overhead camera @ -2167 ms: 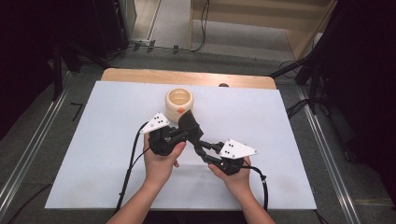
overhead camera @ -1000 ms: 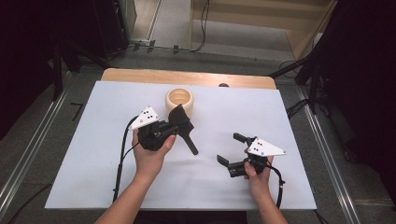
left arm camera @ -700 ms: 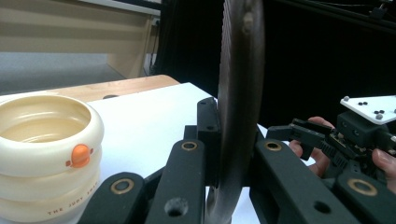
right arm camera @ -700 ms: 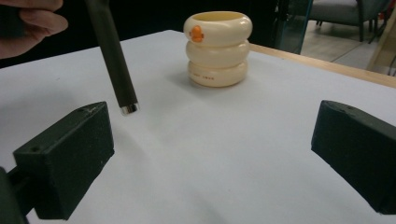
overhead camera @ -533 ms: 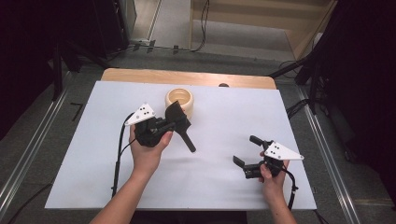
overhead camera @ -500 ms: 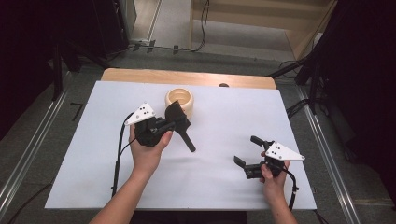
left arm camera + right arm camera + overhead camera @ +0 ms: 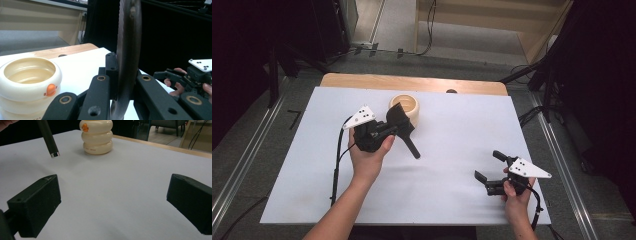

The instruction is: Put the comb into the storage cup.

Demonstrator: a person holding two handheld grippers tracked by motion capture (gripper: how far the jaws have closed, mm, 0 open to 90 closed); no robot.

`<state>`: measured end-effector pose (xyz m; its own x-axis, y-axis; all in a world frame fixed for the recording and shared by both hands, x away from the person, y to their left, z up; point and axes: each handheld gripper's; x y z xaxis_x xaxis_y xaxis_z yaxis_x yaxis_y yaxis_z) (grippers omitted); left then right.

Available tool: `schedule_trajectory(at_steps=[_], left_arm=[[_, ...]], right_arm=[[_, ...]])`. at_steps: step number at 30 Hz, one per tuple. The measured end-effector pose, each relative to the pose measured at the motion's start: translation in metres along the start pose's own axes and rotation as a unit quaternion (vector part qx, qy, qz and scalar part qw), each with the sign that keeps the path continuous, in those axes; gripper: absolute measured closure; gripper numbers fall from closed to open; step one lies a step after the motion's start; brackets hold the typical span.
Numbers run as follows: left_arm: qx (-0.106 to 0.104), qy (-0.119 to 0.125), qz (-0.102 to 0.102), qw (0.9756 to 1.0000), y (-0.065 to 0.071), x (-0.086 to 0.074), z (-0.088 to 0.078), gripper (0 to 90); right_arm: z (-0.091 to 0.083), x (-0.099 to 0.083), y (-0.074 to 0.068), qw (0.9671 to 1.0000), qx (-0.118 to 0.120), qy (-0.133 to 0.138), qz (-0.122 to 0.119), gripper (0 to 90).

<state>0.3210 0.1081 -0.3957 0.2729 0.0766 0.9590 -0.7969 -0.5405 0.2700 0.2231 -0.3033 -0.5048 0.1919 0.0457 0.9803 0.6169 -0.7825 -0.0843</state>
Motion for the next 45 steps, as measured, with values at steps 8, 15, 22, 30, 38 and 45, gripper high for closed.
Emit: schedule_trajectory(at_steps=[8, 15, 22, 30, 38, 45], left_arm=[[0.004, 0.003, -0.001, 1.0000, -0.006, 0.006, 0.002, 86.2], [0.009, 0.008, -0.001, 0.9999, -0.012, 0.012, 0.003, 86.2], [0.018, 0.010, -0.002, 0.9998, -0.018, 0.017, 0.004, 86.2], [0.023, 0.010, 0.003, 0.9997, -0.024, 0.023, 0.006, 86.2], [0.029, 0.011, 0.004, 0.9995, -0.029, 0.029, 0.011, 86.2], [0.034, 0.012, 0.006, 0.9993, -0.034, 0.034, 0.014, 86.2]], right_arm=[[-0.011, -0.004, 0.006, 0.9999, -0.010, -0.001, 0.006, 0.0], [-0.021, -0.007, 0.009, 0.9997, -0.022, -0.003, 0.010, 0.0], [-0.029, -0.010, 0.013, 0.9994, -0.030, -0.002, 0.016, 0.0], [-0.031, -0.011, 0.014, 0.9992, -0.032, -0.002, 0.022, 0.0], [-0.030, -0.012, 0.014, 0.9994, -0.029, -0.002, 0.018, 0.0], [-0.030, -0.013, 0.014, 0.9994, -0.029, -0.003, 0.020, 0.0]])
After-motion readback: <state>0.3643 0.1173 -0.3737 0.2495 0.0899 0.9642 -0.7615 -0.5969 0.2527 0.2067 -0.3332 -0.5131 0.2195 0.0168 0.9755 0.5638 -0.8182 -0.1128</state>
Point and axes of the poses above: each handheld gripper's, and its own axes: z roughly forward along the jaws, x roughly out of its top, y roughly to its right, and after that the axes turned 7 degrees about y, right-handed
